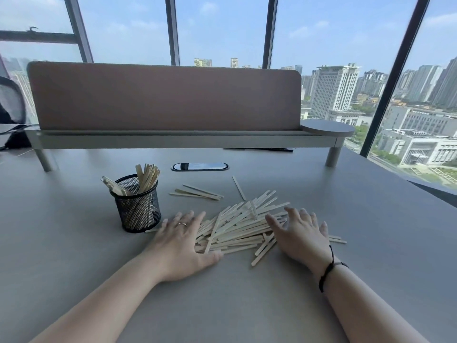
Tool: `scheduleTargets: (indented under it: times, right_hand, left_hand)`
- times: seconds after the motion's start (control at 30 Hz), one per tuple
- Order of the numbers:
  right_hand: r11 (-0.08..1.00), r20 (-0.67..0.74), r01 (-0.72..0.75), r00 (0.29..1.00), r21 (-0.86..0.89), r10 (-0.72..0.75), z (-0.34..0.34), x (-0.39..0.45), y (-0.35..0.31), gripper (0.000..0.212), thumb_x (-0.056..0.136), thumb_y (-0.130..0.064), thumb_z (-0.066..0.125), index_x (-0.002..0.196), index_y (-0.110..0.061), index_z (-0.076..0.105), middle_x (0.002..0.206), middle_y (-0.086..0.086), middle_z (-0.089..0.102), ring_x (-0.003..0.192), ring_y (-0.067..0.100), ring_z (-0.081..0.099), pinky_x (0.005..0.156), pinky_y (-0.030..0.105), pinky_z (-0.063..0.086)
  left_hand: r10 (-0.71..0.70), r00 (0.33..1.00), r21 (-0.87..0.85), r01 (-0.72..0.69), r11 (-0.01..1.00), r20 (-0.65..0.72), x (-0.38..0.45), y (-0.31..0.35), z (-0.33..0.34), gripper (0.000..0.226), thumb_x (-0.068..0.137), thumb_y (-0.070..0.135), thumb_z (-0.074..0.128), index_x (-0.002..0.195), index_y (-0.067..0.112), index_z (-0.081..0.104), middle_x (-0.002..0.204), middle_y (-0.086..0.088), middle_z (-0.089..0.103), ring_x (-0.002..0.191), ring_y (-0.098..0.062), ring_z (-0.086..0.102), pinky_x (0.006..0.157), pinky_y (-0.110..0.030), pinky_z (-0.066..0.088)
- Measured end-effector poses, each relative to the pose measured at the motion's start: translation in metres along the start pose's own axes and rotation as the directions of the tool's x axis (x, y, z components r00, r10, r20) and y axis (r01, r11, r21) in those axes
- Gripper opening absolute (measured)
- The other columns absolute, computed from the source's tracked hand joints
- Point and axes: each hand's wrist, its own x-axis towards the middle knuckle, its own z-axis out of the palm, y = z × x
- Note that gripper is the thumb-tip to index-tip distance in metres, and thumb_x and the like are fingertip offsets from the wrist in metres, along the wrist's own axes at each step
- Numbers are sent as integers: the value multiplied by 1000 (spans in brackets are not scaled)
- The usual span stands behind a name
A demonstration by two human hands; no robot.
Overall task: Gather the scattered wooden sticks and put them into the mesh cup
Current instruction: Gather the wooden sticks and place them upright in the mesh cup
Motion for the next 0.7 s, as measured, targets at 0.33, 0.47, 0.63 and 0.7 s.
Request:
scheduleTargets:
  times: [0.33,0.47,0.63,0.7]
  right_hand:
    - [935,38,276,956,223,-292,13,-37,-51,82,82,-81,38,150,-36,27,165,3,15,153,17,6,123,38,12]
    - [881,26,415,902,226,-431,25,-45,-65,71,87,-73,43,147,-37,29,165,1,14,153,13,7,122,32,16]
    - [791,-49,464,872,399,-487,12,-39,-70,44,96,-53,51,137,-36,48,154,-11,35,142,0,30,102,11,23]
    - [813,-120,438,897,385,-426,7,-17,-73,41,96,-51,53,133,-33,53,145,-9,46,133,5,43,95,16,30]
  left_hand:
    - [140,990,-68,-139,988,11,-1,8,-6,129,58,100,39,156,36,-15,169,6,-1,154,-11,-4,122,-33,2]
    - [204,979,-83,-205,975,-23,2,9,-3,144,40,107,33,157,36,-11,169,1,6,155,-13,1,125,-34,3]
    - [213,973,-76,-220,973,-90,3,12,1,143,42,105,44,158,37,-5,168,4,13,154,-14,7,125,-36,9]
    - [212,968,-98,-226,969,-135,5,11,0,134,49,102,49,157,40,0,166,9,18,153,-12,12,124,-35,12]
